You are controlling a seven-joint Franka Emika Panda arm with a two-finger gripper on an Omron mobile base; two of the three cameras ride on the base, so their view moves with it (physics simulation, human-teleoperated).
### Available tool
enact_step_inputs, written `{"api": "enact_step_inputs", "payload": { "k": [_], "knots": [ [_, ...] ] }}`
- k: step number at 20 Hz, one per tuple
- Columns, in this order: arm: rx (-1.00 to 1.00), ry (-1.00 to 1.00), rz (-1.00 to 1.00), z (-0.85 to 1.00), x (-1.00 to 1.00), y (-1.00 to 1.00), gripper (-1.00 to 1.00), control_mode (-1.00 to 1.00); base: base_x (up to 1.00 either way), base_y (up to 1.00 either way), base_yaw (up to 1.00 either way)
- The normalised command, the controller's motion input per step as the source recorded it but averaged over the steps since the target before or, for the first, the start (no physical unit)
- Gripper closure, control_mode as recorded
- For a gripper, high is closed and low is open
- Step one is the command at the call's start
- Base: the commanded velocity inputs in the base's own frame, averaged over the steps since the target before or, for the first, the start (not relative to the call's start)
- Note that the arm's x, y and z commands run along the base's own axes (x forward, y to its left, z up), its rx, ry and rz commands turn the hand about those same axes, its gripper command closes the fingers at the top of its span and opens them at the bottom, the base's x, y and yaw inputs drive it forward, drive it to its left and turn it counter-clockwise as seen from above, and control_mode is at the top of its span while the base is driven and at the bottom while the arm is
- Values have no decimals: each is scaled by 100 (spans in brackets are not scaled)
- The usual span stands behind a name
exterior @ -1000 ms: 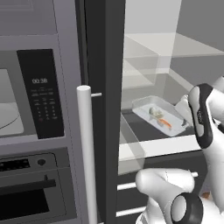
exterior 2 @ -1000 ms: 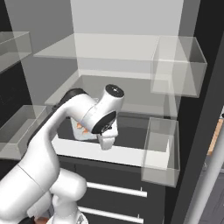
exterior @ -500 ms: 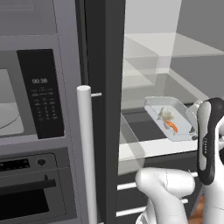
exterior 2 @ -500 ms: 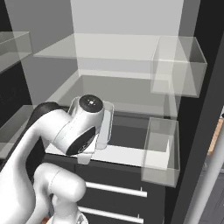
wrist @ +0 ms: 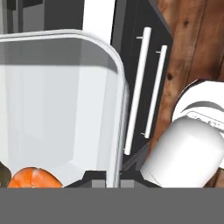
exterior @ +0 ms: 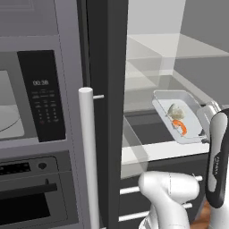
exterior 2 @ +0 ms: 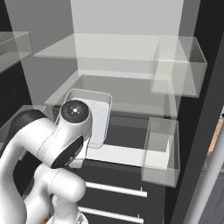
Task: Place the tupperware containing the shrimp and garlic meal in the microwave. Close the microwave door and press the start button to reheat the meal.
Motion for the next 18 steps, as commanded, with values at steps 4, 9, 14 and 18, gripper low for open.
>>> {"api": "enact_step_inputs", "payload": {
  "k": [4, 9, 14, 18],
  "knots": [
    [0, 0, 0, 18, 0, 3, 100, -100, 0, 0, 0],
    [0, 3, 0, 0, 0, 0, 100, -100, 0, 0, 0],
    [0, 2, 0, 0, 0, 4, 100, 100, 0, 2, 0],
    [0, 0, 0, 0, 0, 0, 100, 100, -18, 2, 0]
  ]
}}
